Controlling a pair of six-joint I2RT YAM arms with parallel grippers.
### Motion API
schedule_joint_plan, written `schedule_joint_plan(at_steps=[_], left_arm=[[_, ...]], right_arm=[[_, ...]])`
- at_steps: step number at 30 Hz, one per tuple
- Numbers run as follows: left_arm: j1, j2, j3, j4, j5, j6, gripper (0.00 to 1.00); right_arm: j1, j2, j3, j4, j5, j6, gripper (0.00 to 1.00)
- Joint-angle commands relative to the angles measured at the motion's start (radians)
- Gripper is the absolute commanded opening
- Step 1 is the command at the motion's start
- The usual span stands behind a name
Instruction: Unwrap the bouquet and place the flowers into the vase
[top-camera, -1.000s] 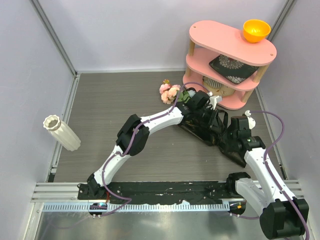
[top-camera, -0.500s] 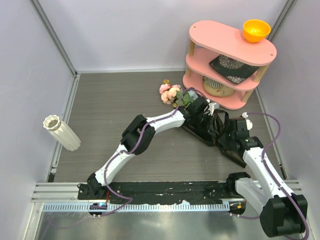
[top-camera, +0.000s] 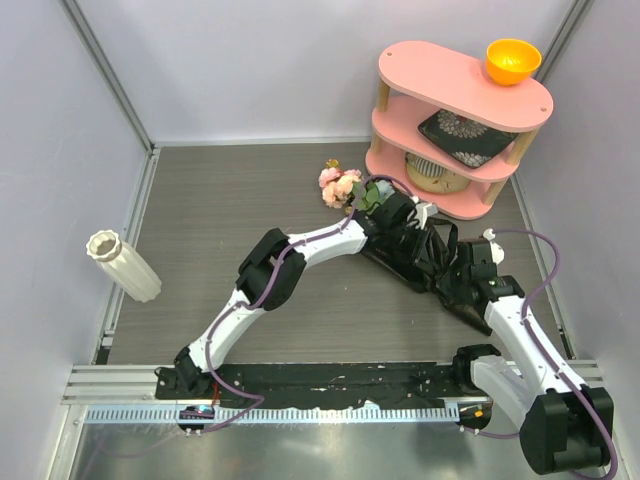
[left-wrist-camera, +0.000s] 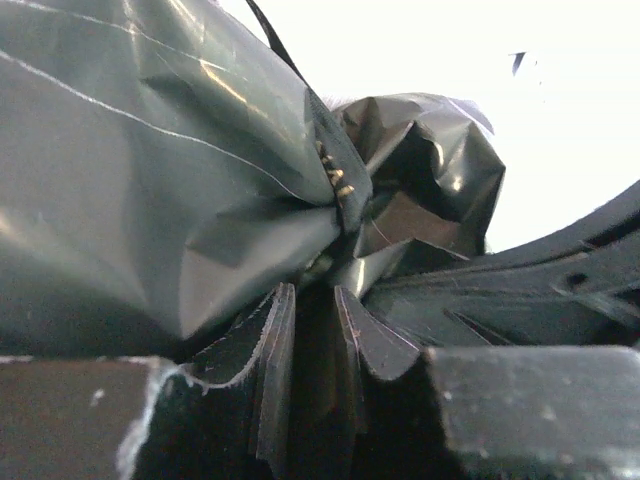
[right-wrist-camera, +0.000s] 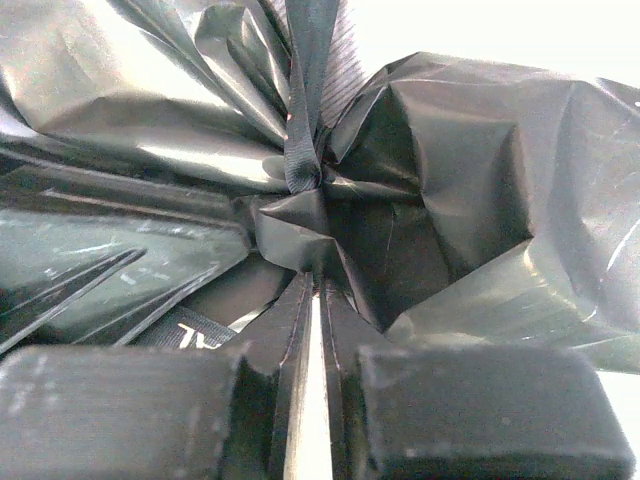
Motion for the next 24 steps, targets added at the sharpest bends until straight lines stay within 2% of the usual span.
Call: schedule_joint_plan(at_steps=[1, 5, 8, 12, 16, 21, 24], left_arm=[[0.009, -0.122, -0.06, 0.104, 0.007, -0.017, 0.25], [0.019, -0.121, -0.071, 0.103, 0.004, -0.023, 0.32], [0.023, -0.086, -0.051, 0.092, -0.002, -0.026, 0.33], [0.029, -0.017, -0.014, 0.06, -0.009, -0.025, 0.24], [0.04, 0.0, -0.027, 0.062, -0.025, -0.026, 0.2], [0.04, -0.004, -0.053, 0.074, -0.032, -0.025, 0.19], [0.04, -0.006, -0.067, 0.077, -0.032, -0.023, 0.19]], right_arm=[[0.003, -0.003, -0.01, 0.039, 0.021, 0.008, 0.13], [0.005, 0.022, -0.01, 0.052, 0.023, -0.002, 0.19], [0.003, 0.024, -0.013, 0.058, 0.016, -0.003, 0.22], [0.005, 0.011, -0.02, 0.056, 0.003, -0.002, 0.24], [0.003, 0.011, -0.022, 0.064, 0.0, -0.002, 0.3], [0.003, 0.036, -0.045, 0.122, -0.016, -0.003, 0.3], [0.003, 0.048, -0.056, 0.151, -0.013, -0.011, 0.24]])
